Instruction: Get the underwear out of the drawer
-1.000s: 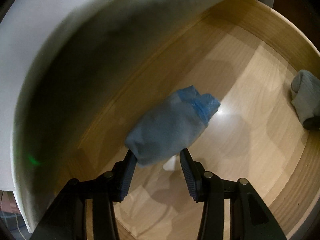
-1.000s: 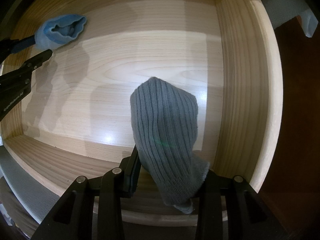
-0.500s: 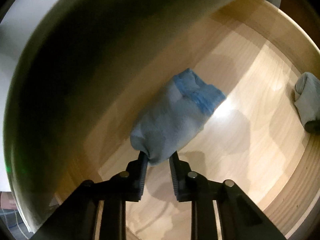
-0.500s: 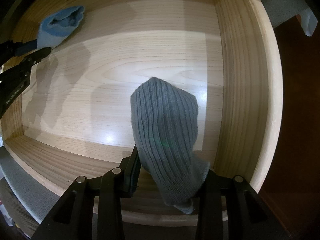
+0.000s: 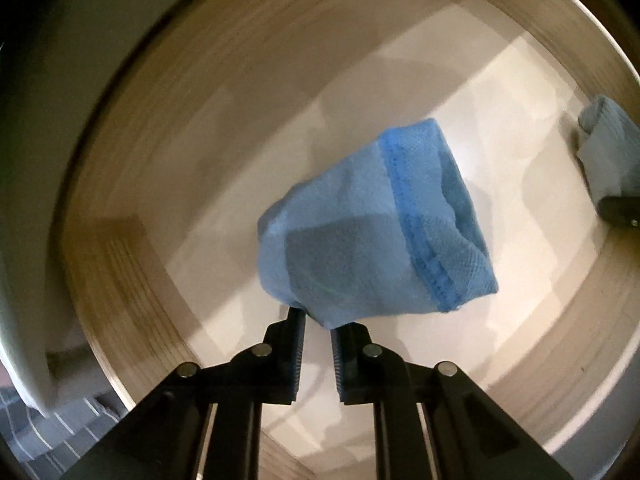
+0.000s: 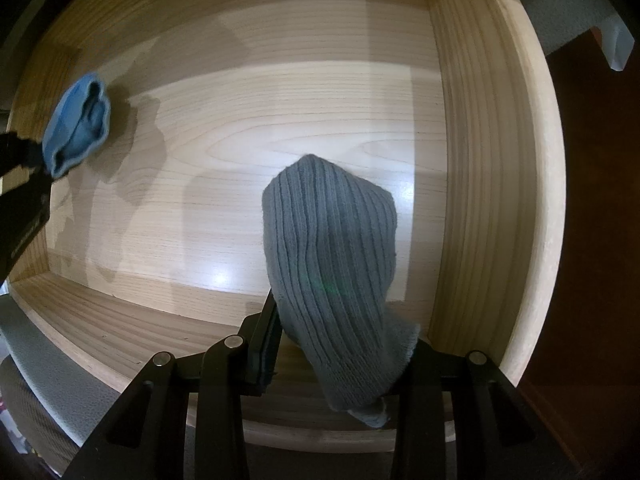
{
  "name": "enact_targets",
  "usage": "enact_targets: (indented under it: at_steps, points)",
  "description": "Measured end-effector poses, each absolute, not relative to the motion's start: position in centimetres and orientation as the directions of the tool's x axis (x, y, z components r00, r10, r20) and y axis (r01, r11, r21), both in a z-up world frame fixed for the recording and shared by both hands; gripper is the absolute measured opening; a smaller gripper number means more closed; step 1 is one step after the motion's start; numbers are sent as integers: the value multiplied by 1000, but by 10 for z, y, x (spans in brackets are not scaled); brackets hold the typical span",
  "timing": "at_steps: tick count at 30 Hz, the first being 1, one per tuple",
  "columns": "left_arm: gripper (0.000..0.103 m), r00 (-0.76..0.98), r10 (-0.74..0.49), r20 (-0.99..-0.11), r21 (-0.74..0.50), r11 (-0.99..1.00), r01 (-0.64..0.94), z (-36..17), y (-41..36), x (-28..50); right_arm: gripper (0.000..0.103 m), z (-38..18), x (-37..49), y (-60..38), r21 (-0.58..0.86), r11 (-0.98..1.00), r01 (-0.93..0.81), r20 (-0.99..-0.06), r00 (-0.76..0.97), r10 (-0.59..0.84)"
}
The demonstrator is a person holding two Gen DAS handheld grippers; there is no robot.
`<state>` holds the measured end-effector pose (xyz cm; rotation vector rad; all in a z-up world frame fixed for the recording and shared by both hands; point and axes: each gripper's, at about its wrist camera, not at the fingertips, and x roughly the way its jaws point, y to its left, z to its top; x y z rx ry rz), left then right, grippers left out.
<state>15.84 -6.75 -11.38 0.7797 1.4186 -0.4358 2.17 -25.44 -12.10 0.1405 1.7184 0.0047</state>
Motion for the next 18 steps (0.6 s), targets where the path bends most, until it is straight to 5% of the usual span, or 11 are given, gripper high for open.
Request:
enact_targets:
  at_steps: [5,8,18]
  points:
    - [12,43,167,-985,154,737,658,-112,-61,166,33,-122,24,-254,85,992,93,-985,-145,98]
    - [0,-30,153,-988,103,788,607,-113,-45,168,33,-121,24,-254,87,992,94,-984,-144,100]
    - [3,-25,16,-1000,2,884,467,-82,-10,183,34,-120,27,-254,98,991,95,-984,-142,111]
